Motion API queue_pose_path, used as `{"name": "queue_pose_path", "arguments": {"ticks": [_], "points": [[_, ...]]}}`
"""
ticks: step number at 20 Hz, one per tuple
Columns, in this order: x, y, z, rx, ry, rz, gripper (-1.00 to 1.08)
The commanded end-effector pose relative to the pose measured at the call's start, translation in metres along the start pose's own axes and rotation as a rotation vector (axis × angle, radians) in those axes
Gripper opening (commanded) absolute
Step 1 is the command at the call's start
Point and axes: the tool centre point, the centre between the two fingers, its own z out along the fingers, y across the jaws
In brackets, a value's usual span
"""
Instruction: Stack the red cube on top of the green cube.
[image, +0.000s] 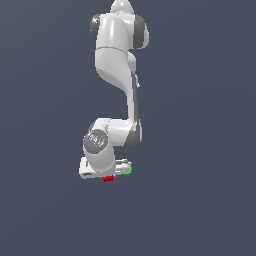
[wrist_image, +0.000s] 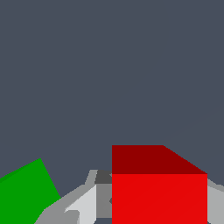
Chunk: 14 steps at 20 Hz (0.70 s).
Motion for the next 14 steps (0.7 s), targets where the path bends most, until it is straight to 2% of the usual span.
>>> {"name": "queue_pose_path", "arguments": {"ticks": [1, 8, 14], "points": [[0.000, 0.000, 0.000, 0.000, 0.001, 0.000, -1.00], [0.000, 0.000, -0.005, 0.000, 0.001, 0.000, -1.00], [-0.001, 0.000, -0.032, 0.000, 0.001, 0.000, -1.00]]}}
